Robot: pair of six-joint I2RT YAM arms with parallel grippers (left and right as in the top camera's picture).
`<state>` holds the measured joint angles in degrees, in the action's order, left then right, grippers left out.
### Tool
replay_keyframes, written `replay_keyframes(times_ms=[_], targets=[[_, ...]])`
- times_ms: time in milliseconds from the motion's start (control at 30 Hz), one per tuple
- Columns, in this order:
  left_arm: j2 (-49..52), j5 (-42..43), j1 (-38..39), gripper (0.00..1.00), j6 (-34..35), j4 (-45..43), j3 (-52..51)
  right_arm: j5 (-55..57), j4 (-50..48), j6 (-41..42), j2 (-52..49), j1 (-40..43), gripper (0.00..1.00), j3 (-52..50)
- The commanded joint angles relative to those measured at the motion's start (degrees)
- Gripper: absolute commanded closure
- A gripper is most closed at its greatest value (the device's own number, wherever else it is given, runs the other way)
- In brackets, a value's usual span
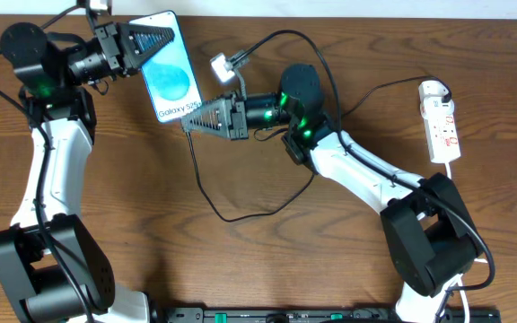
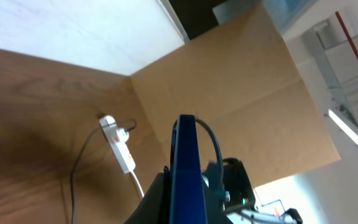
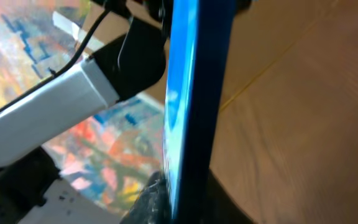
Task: Plug charger to phone and switch on socket
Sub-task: 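Push the plug left into the phone's port with the right gripper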
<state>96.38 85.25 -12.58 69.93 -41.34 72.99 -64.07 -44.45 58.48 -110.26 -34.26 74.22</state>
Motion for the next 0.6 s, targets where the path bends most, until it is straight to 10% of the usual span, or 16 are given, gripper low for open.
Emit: replay_keyframes(times_ms=[0, 200, 433, 567], targets=[[-0.9, 4.7, 0.8, 0.93, 0.3, -0.3, 1.3, 5.8, 0.1, -0.9, -0.6, 1.6, 0.77, 0.8], [-0.9, 4.7, 0.8, 0.92, 0.3, -0.3, 1.3, 5.2, 0.1, -0.9, -0.6, 1.6, 0.61, 0.8], [-0.9, 4.7, 0.8, 0.93, 0.1, -0.3, 1.3, 3.9, 0.1, -1.4, -0.6, 1.6, 0.09, 0.8], [-0.9, 4.7, 0.8, 0.93, 0.1, -0.3, 1.3, 3.5, 0.1, -1.5, -0.6, 1.6, 0.01, 0.8]])
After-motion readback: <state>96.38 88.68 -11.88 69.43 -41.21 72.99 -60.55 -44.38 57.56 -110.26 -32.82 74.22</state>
